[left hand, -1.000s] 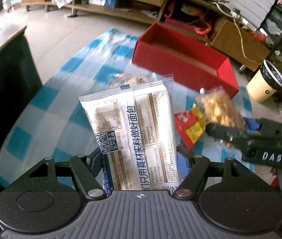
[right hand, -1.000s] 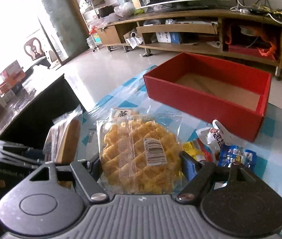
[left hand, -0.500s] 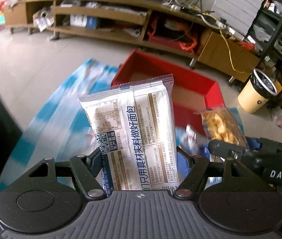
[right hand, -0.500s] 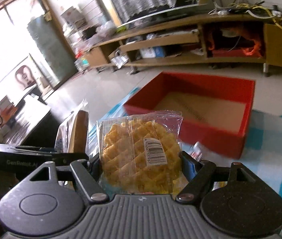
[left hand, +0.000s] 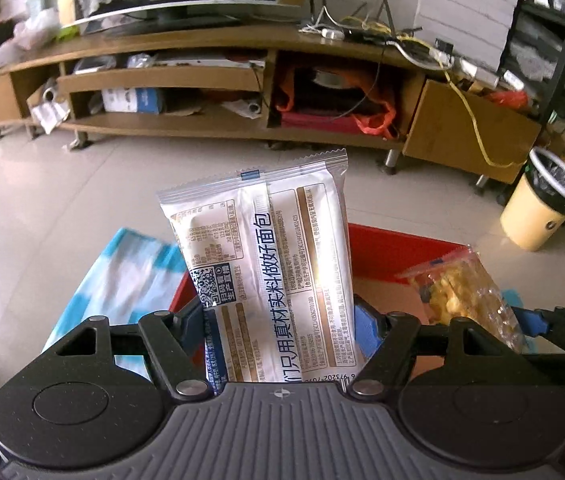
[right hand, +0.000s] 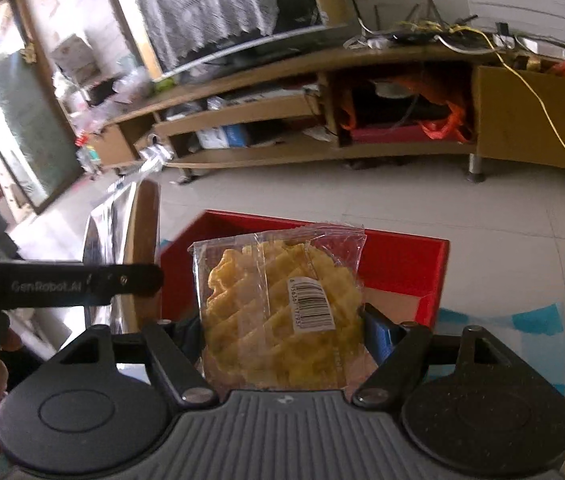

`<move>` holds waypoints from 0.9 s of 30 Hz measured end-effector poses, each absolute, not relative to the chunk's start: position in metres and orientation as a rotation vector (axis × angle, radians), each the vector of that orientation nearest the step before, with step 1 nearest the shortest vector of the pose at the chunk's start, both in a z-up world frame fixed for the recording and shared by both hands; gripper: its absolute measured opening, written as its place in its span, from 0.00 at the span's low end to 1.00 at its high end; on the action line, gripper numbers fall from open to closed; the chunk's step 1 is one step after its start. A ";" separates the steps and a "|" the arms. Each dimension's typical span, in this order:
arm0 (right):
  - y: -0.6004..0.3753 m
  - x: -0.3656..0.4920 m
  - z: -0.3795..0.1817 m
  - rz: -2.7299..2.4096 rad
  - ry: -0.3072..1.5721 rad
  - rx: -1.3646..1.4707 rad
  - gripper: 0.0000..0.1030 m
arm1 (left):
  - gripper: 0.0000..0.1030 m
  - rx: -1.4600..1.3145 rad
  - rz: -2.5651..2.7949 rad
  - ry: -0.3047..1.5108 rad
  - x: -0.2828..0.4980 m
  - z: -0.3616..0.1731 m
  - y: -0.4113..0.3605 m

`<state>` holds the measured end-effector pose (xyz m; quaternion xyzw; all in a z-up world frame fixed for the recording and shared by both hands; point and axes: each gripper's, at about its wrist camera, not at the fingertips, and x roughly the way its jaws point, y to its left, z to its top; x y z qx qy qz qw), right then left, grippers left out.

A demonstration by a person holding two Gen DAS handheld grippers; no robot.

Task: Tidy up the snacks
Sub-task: 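Carry the waffle packet and bread bag with both tools over the red box, then lower both packets into the red box and open both tools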

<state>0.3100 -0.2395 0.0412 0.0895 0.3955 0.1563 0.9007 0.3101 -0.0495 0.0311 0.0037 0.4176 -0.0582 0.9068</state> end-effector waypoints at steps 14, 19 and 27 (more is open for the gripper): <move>-0.208 0.326 -0.013 0.297 0.871 -0.038 0.75 | 0.66 0.180 -0.079 0.979 0.323 -0.039 -0.053; -0.205 0.315 -0.013 0.304 0.882 -0.065 0.75 | 0.73 0.213 -0.073 0.987 0.313 -0.038 -0.049; -0.204 0.305 -0.008 0.329 0.930 -0.070 0.75 | 0.74 0.236 -0.092 1.018 0.296 -0.035 -0.048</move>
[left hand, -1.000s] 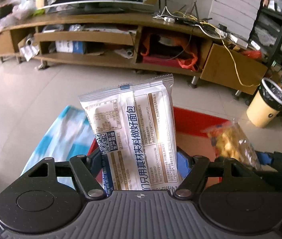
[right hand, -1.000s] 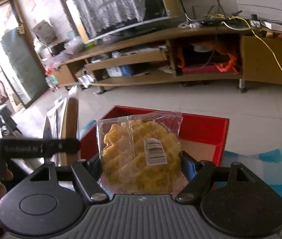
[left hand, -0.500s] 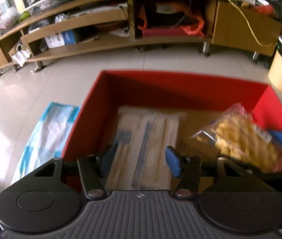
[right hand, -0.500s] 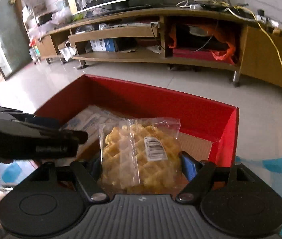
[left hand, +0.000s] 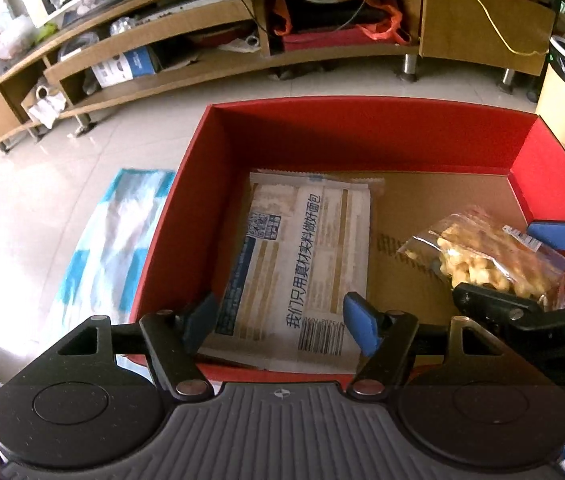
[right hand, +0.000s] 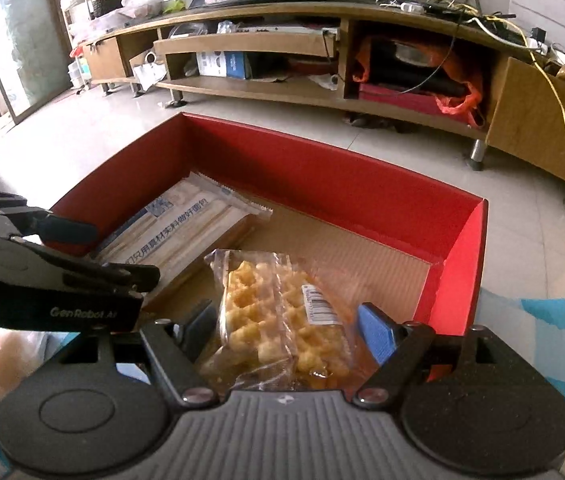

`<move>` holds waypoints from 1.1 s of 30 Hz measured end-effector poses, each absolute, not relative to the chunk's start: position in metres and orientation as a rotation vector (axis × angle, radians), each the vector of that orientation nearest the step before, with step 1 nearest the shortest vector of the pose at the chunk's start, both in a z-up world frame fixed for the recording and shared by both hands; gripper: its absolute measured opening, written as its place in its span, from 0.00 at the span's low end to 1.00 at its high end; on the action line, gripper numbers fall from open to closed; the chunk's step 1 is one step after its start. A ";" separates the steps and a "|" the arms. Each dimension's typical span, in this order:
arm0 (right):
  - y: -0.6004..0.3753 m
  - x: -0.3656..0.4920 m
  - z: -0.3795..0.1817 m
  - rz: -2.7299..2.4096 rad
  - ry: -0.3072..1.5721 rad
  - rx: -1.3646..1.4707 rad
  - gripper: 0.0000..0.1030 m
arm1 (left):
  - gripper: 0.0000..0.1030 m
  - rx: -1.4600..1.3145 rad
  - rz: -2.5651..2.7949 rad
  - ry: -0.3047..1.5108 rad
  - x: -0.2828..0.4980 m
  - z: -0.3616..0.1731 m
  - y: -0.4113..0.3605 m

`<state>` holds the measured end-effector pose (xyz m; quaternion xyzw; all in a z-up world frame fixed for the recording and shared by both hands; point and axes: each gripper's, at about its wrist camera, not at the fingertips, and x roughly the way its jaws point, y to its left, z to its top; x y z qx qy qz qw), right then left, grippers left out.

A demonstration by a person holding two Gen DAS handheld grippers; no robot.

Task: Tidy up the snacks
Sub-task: 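Lower both packets into the red box and open both tools, then move the right tool back to the spicy strip packet on the cloth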

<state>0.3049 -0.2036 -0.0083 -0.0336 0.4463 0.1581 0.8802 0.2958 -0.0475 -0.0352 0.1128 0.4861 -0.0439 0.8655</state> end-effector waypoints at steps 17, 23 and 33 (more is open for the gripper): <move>-0.211 0.282 0.019 0.325 0.906 -0.030 0.82 | 0.85 0.138 -0.093 0.996 0.268 -0.006 -0.032; -0.214 0.269 0.040 0.315 0.849 -0.019 0.83 | 0.89 0.051 -0.079 0.963 0.253 0.018 -0.015; -0.208 0.204 0.043 0.355 0.911 0.019 0.85 | 0.94 -0.039 -0.054 1.026 0.185 0.017 0.035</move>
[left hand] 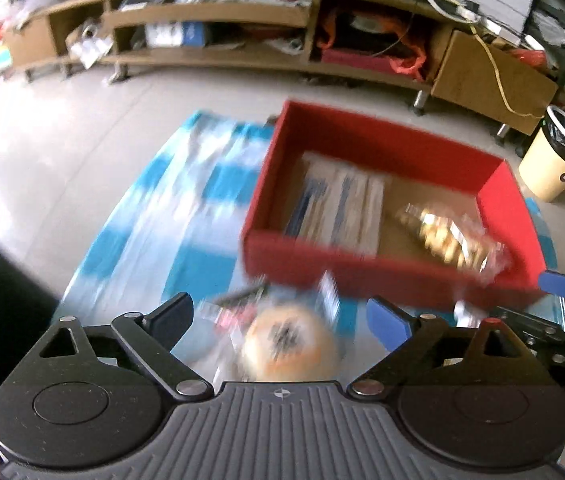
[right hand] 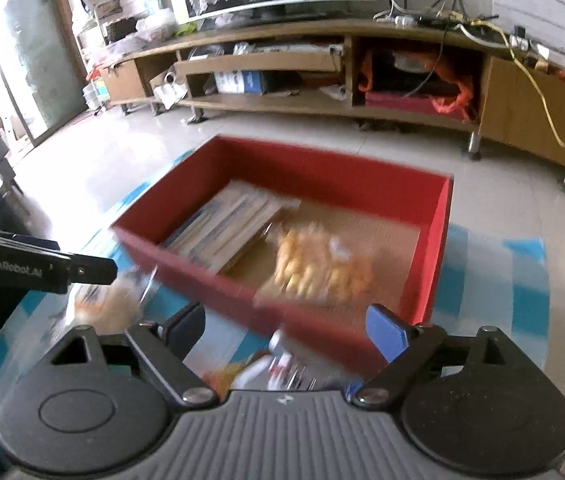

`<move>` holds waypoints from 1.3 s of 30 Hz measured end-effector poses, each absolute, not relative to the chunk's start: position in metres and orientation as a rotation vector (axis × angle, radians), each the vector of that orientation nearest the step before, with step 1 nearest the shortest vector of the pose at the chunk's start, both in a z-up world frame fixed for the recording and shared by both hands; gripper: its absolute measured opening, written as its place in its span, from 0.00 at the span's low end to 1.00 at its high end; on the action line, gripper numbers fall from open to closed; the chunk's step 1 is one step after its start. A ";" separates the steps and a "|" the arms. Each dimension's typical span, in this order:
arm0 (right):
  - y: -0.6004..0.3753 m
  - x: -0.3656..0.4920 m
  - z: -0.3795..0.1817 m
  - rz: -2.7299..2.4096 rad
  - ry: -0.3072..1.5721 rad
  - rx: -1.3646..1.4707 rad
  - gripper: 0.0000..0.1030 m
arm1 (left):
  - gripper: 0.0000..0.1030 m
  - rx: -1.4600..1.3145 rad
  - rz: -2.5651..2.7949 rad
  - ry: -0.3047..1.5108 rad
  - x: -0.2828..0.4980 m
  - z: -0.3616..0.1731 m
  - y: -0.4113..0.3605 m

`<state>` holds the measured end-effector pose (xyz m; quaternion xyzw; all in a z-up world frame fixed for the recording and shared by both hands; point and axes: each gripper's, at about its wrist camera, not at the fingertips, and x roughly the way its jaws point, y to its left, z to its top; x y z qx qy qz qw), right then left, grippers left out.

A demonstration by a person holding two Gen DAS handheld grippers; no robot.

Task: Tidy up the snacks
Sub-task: 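Move the right tool back to the spicy strip packet on the cloth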

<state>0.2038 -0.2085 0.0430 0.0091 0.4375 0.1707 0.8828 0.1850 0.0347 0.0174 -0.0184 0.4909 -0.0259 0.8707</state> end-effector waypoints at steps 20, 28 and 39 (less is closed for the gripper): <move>-0.195 0.020 0.006 0.314 1.182 0.139 0.85 | 0.95 -0.223 -0.037 1.174 0.076 -0.025 0.073; -0.158 -0.020 -0.017 0.302 1.273 -0.050 0.85 | 0.96 -0.246 -0.068 1.180 0.056 -0.028 0.074; -0.138 -0.021 -0.037 0.254 1.307 -0.152 1.00 | 0.96 -0.300 -0.099 1.163 0.055 -0.023 0.080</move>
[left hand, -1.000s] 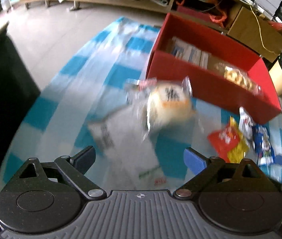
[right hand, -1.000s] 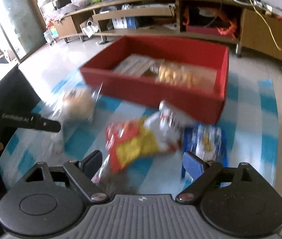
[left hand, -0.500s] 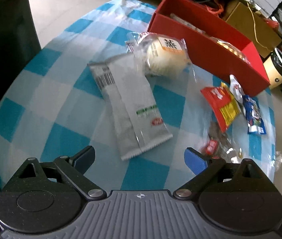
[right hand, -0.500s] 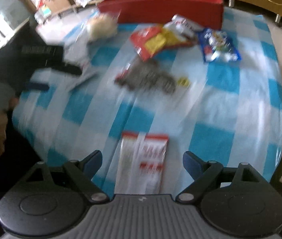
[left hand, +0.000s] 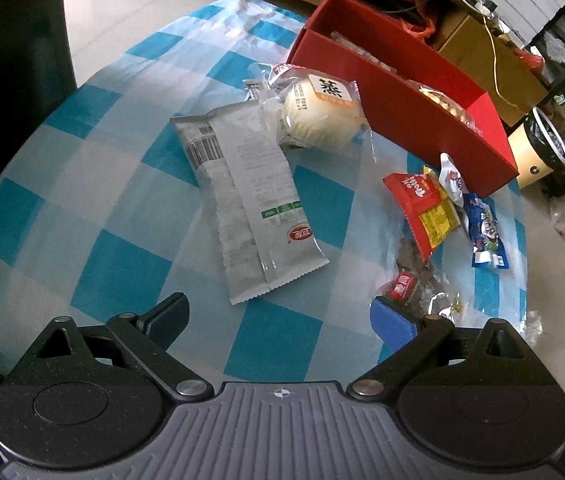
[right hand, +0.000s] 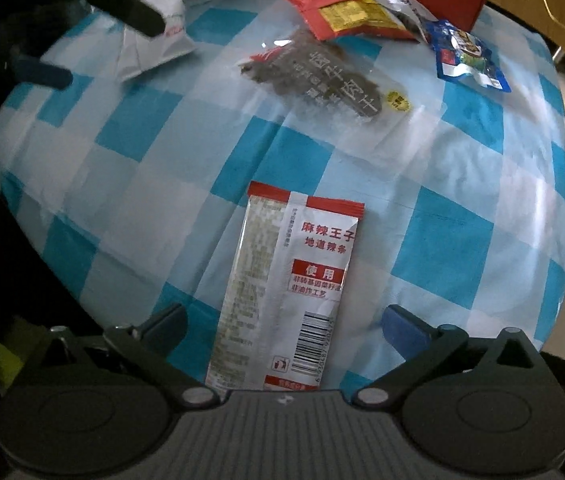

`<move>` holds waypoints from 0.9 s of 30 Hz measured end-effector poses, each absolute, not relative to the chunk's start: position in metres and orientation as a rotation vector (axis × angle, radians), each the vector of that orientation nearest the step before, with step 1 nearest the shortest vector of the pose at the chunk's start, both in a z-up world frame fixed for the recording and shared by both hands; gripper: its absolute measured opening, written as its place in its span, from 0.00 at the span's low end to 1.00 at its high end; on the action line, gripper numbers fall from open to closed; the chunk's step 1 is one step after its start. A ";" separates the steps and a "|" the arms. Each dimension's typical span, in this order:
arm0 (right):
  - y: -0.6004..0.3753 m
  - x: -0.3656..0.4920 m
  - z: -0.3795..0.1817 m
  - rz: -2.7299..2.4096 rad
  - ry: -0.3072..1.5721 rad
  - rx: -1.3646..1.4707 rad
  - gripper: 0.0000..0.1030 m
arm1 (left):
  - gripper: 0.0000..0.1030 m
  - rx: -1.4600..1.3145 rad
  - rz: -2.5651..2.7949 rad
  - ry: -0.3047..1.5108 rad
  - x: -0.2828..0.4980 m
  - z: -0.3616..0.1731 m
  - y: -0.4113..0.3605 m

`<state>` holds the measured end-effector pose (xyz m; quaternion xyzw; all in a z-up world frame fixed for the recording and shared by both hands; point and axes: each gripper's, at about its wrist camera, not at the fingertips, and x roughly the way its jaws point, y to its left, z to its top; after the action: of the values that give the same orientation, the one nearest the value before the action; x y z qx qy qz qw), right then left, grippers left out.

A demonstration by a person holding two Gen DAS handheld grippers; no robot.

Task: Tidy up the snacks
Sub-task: 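Move the right tool back to the spicy strip packet on the cloth, then grasp the spicy strip packet with the right tool and lift it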

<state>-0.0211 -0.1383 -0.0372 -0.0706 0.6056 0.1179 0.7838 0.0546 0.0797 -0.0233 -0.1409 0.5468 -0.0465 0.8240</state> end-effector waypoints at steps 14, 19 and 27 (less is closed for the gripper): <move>-0.159 -0.030 -0.015 0.272 1.257 -0.205 0.46 | 0.97 -0.344 -0.111 1.150 0.056 -0.020 0.084; -0.165 -0.025 0.001 0.276 1.208 -0.186 0.45 | 0.98 -0.360 -0.090 1.151 0.059 -0.021 0.090; -0.177 0.004 0.022 0.279 1.117 -0.068 0.44 | 0.98 -0.402 -0.010 1.169 0.066 -0.030 0.105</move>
<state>0.0039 -0.1771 0.0217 -0.0321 0.5280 0.1320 0.8383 0.0657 0.1053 -0.0299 -0.1884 0.5479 -0.0048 0.8150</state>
